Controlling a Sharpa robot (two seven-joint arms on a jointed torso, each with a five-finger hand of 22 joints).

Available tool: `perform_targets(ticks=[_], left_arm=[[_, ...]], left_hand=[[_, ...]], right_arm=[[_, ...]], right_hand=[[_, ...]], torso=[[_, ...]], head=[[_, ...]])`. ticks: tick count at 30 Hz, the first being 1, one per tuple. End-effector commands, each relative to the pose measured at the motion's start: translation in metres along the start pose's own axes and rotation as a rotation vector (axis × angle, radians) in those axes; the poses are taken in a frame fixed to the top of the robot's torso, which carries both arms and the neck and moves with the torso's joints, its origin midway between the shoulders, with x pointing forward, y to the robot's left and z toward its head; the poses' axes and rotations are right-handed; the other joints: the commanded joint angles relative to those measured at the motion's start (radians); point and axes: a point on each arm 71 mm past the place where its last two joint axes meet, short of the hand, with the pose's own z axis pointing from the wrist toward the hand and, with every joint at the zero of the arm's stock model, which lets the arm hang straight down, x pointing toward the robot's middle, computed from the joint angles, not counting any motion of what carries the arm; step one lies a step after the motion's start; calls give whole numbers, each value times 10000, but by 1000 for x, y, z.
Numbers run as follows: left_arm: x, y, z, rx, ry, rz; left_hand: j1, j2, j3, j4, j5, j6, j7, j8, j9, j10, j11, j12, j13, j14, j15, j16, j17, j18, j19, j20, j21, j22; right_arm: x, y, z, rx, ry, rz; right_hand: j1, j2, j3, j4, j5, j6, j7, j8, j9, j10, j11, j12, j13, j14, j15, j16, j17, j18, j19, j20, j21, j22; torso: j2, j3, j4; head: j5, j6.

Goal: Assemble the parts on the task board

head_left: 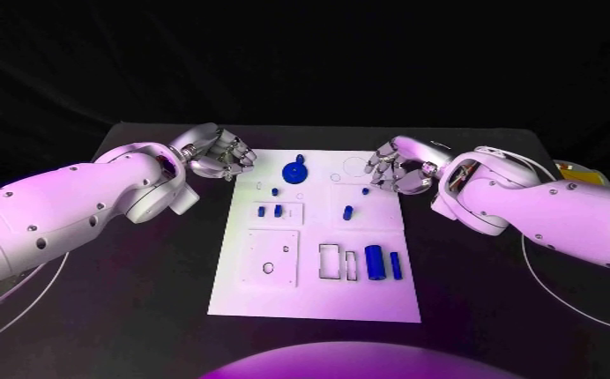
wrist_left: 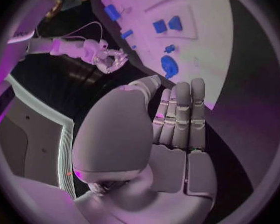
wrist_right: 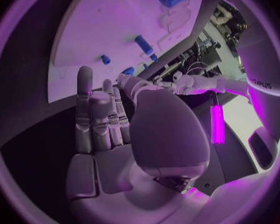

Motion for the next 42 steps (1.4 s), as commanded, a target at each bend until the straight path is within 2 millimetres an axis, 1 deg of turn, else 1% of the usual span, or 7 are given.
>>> perform_targets(ticks=[1, 6, 12, 33, 36, 40, 42], left_arm=[[-8, -7, -4, 919, -820, -4043], [-10, -10, -11, 1319, -1016, -5665], [-8, -13, -15, 1515, -998, -6278], [-11, -10, -18, 1407, -1094, -6507], [-11, -10, -18, 1388, -1076, -6512], [-11, -10, -18, 1362, -1044, -6520], [-11, -10, -18, 1347, -1030, -6523]], left_hand=[[117, 11, 116, -22, 37, 118, -52, 92, 17, 220, -92, 236, 85, -8, -82, -79, -69, 76, -18, -73, -75, -38], [62, 29, 149, -21, 27, 221, -103, 171, 53, 285, -146, 411, 152, -2, -122, -139, -128, 72, -4, -115, -141, -84], [22, 17, 138, -17, 17, 251, -111, 199, 66, 276, -152, 457, 169, 5, -128, -153, -144, 71, 6, -127, -164, -102], [15, -1, 133, -30, 13, 235, -111, 199, 68, 237, -152, 470, 174, 15, -132, -159, -154, 71, 16, -135, -179, -113], [21, -2, 137, -40, 15, 225, -109, 196, 68, 223, -152, 476, 175, 18, -134, -161, -157, 71, 21, -139, -183, -117], [20, -5, 139, -46, 15, 213, -105, 193, 67, 204, -147, 479, 176, 21, -133, -164, -161, 70, 26, -142, -189, -121], [20, -5, 139, -46, 15, 213, -105, 193, 67, 204, -147, 479, 176, 21, -133, -164, -161, 70, 26, -142, -189, -121]], right_arm=[[8, 5, 3, 136, 965, -2528], [11, 14, 10, 178, 843, -3685], [14, 20, 14, 199, 749, -4299], [36, 26, 18, 114, 1367, -4504], [38, 25, 18, 117, 1397, -4478], [40, 25, 20, 116, 1408, -4424], [42, 25, 20, 130, 1405, -4406]], right_hand=[[-181, -45, 113, -7, -62, 87, 10, -103, 21, -145, 72, -231, 5, 532, 66, 1312, 1122, -242, 569, 34, 1440, 1337], [-281, -127, 204, -39, -91, 108, 71, -211, 65, -388, 140, -521, 14, 578, 90, 2877, 2536, -568, 1335, 154, 3480, 3274], [-314, -176, 231, -68, -93, 90, 73, -272, 93, -427, 182, -601, 27, 580, 131, 3420, 3023, -690, 1618, 202, 4325, 4096], [-208, -58, 440, -197, 39, 318, -51, -207, 227, 48, 50, -427, 186, 587, 55, 4022, 3538, -789, 1799, 181, 5111, 4893], [-146, 31, 525, -249, 25, 424, -101, -156, 276, 151, 3, -390, 223, 579, 18, 4070, 3555, -793, 1794, 156, 5179, 4972], [-36, 223, 733, -375, -248, 569, -166, -83, 366, 296, -62, -355, 283, 567, -34, 4147, 3574, -806, 1789, 110, 5303, 5120], [42, 378, 857, -461, -526, 694, -225, -9, 432, 409, -101, -318, 325, 568, -83, 4192, 3598, -819, 1808, 80, 5393, 5219]], torso=[[6, -7, 22], [3, -23, 29], [8, -23, 26], [10, -3, 29], [7, -4, 24], [11, -7, 11], [12, -4, 8]], head=[[-122, 56], [-141, 68], [-147, 37], [-78, -100], [-76, -116], [-64, -136], [-58, -137]])
